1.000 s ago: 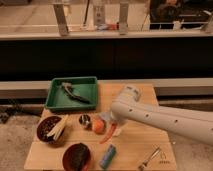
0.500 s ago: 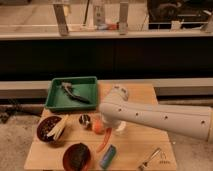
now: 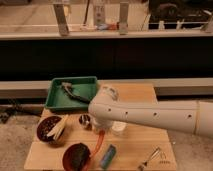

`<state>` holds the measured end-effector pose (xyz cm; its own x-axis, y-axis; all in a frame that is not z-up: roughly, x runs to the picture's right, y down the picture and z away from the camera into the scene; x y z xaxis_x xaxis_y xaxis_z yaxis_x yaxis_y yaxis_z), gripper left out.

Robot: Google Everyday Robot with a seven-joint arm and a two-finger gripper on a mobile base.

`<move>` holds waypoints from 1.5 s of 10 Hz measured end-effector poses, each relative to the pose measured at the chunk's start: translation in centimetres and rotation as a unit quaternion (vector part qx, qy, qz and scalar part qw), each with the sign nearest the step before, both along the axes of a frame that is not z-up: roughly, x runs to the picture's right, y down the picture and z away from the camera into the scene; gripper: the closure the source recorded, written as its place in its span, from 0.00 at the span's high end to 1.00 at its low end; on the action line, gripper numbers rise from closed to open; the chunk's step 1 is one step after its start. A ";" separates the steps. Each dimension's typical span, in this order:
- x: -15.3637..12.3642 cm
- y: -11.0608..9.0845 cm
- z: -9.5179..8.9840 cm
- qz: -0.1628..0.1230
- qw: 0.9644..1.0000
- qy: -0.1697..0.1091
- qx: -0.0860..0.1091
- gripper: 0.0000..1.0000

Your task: Place pepper in red bowl

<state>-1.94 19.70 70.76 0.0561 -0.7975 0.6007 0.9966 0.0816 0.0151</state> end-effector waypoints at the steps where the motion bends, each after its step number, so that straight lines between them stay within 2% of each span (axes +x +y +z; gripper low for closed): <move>1: -0.6 0.3 -0.2 -0.004 1.000 -0.004 -0.002 0.00; 6: -2.3 1.6 -0.7 -0.027 1.000 -0.002 0.003 0.00; 11: -4.2 3.7 -0.9 -0.068 0.998 0.000 0.003 0.00; 13: -4.7 4.3 -1.2 -0.072 0.997 0.003 -0.001 0.00; 15: -5.3 4.5 -1.8 -0.060 0.998 0.009 -0.010 0.00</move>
<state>-7.24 24.19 68.98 -0.0285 -0.7874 0.6158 0.9993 -0.0380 -0.0024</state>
